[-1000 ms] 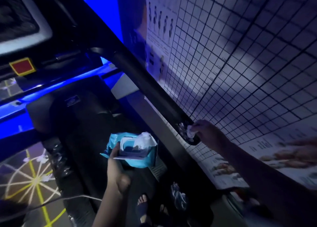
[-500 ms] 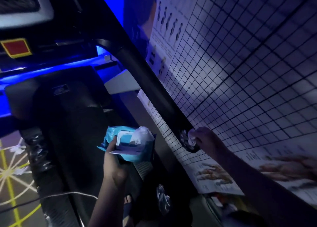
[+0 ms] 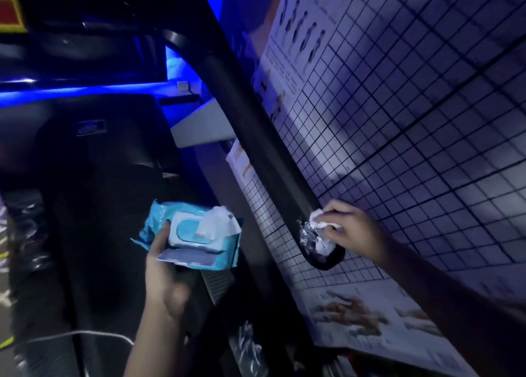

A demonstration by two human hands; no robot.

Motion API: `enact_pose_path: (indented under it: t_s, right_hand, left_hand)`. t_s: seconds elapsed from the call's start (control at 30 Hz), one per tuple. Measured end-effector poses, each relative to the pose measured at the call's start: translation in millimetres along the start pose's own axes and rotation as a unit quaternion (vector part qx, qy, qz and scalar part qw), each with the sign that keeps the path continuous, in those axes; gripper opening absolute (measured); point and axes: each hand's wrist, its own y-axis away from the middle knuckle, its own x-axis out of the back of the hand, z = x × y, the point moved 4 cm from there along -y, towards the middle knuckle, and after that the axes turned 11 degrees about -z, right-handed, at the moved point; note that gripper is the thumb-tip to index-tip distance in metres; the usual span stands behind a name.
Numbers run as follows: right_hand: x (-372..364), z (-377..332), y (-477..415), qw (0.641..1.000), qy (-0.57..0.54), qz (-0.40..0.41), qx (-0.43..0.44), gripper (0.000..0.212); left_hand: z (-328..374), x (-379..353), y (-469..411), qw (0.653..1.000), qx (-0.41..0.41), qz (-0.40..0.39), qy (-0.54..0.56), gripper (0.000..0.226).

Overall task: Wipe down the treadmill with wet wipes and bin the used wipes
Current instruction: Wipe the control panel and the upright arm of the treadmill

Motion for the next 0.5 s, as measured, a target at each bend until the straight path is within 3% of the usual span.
enact_pose_path:
  t_s: [0.07, 0.13, 0.2, 0.27, 0.4, 0.5]
  right_hand:
    - [-5, 1, 12, 0.998, -0.01, -0.047, 0.038, 0.024]
    - [-4, 8, 14, 0.995, -0.026, -0.083, 0.044, 0.025]
    - [-1, 16, 7, 0.992, -0.046, -0.106, 0.052, 0.023]
    - [5, 21, -3, 0.992, -0.053, -0.071, 0.088, 0.021]
    - [-3, 33, -24, 0.982, -0.057, 0.088, 0.157, 0.005]
    - [-13, 32, -19, 0.973, -0.052, 0.123, 0.188, 0.014]
  left_hand:
    - [-8, -6, -5, 0.999, -0.026, -0.013, 0.023, 0.031]
    - [-21, -6, -24, 0.999, -0.051, 0.002, 0.015, 0.053]
    - [-38, -2, -40, 0.997, -0.064, 0.038, 0.004, 0.052]
    - [-64, 2, -54, 0.995, -0.097, 0.009, 0.037, 0.041]
    - [-135, 10, -54, 0.967, -0.189, -0.012, 0.168, 0.053]
    - [-180, -4, -11, 0.955, -0.216, 0.002, 0.201, 0.054]
